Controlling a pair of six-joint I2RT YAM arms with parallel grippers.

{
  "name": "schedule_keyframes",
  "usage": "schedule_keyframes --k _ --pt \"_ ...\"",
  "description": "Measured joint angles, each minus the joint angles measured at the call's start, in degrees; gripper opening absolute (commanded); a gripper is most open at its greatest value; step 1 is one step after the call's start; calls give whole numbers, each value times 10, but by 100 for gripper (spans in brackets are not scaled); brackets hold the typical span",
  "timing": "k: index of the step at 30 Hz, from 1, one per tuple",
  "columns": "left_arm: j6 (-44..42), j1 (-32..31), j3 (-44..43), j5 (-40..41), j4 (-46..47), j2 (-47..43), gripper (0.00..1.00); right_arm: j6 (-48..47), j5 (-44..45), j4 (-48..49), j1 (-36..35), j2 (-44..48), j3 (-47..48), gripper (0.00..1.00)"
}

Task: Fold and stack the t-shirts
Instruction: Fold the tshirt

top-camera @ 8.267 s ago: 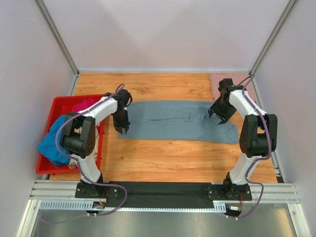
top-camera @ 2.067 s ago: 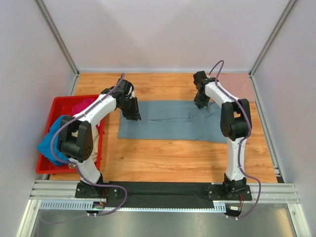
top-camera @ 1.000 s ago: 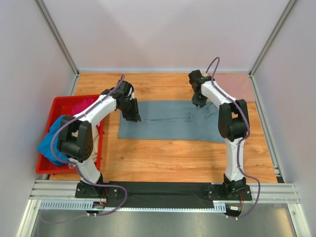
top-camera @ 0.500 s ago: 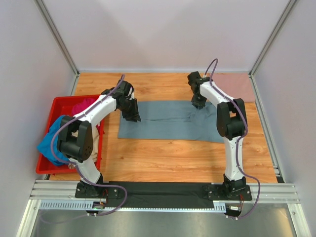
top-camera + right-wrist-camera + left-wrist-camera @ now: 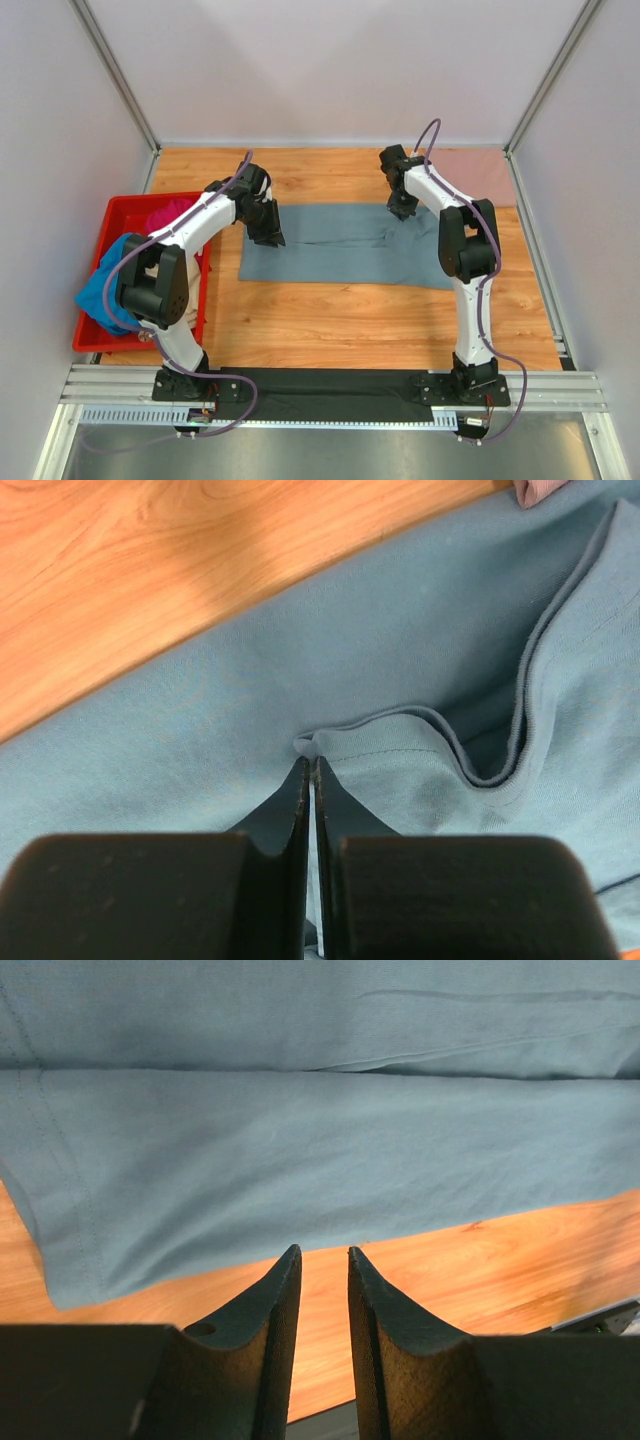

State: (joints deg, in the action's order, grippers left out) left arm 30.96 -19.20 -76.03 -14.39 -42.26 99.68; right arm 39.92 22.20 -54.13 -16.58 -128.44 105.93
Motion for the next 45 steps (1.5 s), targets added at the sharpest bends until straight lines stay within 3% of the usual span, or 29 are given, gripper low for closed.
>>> schedule_keyframes --k 27,29,30,33,36,45 --pt "0 1 0 4 0 1 34 -64 -47 86 -30 23 -48 1" --pt "0 1 0 12 -1 3 34 -70 -57 94 -30 24 -56 6" --pt "0 1 0 17 -3 5 34 -72 -62 94 -30 25 -57 17" --pt "0 1 10 35 -10 10 35 -71 -64 90 -30 28 -56 36" --pt "-1 1 33 61 -23 17 36 -63 -63 79 -30 55 -70 47" --pt "-22 31 26 72 -61 103 33 -13 -79 64 19 251 -245 43"
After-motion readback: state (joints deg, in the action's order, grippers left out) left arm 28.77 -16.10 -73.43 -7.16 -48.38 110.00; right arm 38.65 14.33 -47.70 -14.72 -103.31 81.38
